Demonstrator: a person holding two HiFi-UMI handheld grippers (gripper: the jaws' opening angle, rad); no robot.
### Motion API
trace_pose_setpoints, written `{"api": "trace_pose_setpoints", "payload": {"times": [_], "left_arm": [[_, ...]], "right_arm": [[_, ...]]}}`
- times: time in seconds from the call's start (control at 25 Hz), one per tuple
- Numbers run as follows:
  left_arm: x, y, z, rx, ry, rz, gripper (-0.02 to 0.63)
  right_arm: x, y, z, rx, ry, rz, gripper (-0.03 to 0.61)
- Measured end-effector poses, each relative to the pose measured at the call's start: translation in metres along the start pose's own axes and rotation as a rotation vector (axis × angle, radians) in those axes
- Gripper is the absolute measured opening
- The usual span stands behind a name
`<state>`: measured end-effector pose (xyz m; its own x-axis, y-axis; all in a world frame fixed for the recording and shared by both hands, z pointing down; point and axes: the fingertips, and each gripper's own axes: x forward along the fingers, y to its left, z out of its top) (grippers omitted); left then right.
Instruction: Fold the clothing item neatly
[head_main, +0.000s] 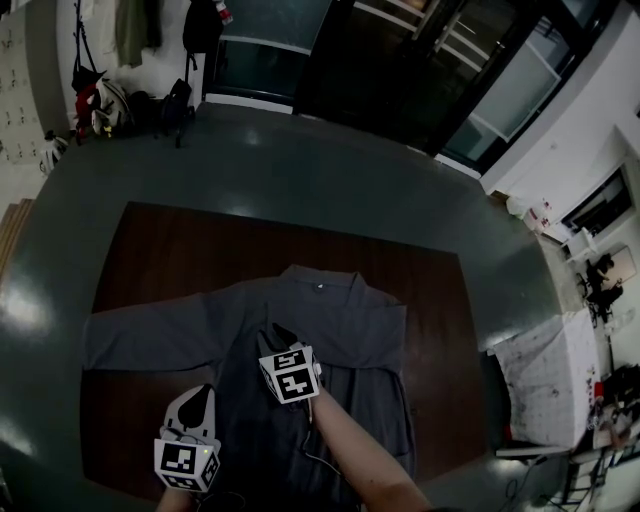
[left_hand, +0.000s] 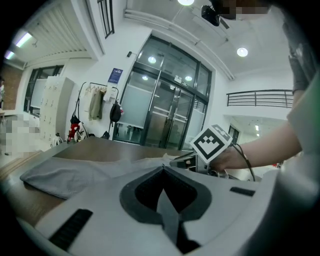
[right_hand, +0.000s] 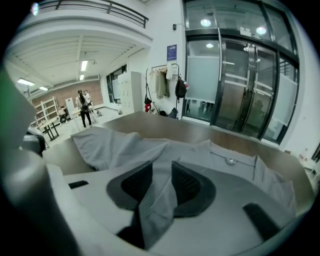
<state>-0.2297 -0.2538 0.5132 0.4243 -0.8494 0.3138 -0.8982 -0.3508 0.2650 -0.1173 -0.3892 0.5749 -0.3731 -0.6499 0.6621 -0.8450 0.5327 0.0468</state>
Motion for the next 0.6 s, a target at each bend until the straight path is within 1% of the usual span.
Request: {"api": "trace_pose_setpoints", "payload": {"times": [0.08, 0.2, 0.32, 0.4, 0.52, 0.6], "left_arm": [[-0.002, 0.000, 0.003, 0.006, -0.006, 0.001, 0.008], [-0.007, -0.004, 0.011, 0.028, -0.023, -0.014, 0.008], [-0.011, -0.011, 0.018, 0.045, -0.040, -0.047, 0.008], [-0.011, -0.018, 0.018, 0.054, -0.040, -0.075, 0.008], [-0.012, -0.030, 0.013, 0.077, -0.033, -0.109, 0.008], [-0.018, -0.041, 0.013, 0.090, -0.037, -0.119, 0.008]], "right_arm": [[-0.016, 0.006, 0.002, 0.034, -0.048, -0.007, 0.101], [-0.052, 0.011, 0.013, 0.116, -0.172, -0.026, 0.101], [-0.093, 0.012, 0.026, 0.185, -0.300, -0.040, 0.100], [-0.118, 0.010, 0.029, 0.214, -0.366, -0.068, 0.098], [-0.152, 0.003, 0.022, 0.241, -0.425, -0.142, 0.039], [-0.172, 0.000, 0.011, 0.254, -0.438, -0.173, 0.011]]}}
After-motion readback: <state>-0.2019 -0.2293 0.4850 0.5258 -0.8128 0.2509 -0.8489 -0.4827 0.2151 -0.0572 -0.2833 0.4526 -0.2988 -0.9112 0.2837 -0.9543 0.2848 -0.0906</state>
